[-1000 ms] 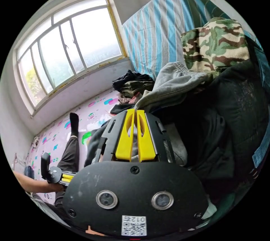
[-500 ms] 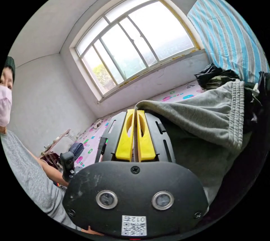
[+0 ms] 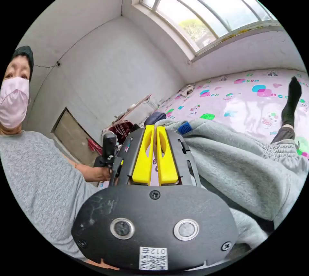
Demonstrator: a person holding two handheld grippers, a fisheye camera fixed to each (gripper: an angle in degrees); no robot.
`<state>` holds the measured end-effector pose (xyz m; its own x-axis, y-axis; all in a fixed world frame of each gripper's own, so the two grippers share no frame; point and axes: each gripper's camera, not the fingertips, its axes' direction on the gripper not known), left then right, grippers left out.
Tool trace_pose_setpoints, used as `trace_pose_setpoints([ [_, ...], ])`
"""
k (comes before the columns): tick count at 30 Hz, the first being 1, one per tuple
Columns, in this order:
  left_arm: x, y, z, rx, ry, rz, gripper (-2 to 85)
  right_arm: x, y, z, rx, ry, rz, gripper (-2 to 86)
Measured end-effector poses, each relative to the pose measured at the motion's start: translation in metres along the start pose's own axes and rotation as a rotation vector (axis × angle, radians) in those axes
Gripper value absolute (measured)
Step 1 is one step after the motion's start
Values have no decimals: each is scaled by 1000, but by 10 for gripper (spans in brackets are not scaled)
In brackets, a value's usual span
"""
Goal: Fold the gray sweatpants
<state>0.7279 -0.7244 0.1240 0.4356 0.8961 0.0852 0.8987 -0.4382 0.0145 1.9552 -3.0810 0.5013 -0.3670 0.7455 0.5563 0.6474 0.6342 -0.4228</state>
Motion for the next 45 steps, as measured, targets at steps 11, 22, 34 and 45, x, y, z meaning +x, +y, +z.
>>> trace_pose_setpoints([
  [11,-157,80,32,137,525,-699,158,-3,57,23,-214,-4,-9,-5],
  [22,-160,38,111,90,738,-526,83,-9,81,27,-309,170,-75,-2],
  [34,-122,-11,-26,602,582,-182,31,-2,137,-72,23,724,339,27],
  [45,-101,97,-242,1069,90,-141,14,26,119,-27,-8,652,387,55],
])
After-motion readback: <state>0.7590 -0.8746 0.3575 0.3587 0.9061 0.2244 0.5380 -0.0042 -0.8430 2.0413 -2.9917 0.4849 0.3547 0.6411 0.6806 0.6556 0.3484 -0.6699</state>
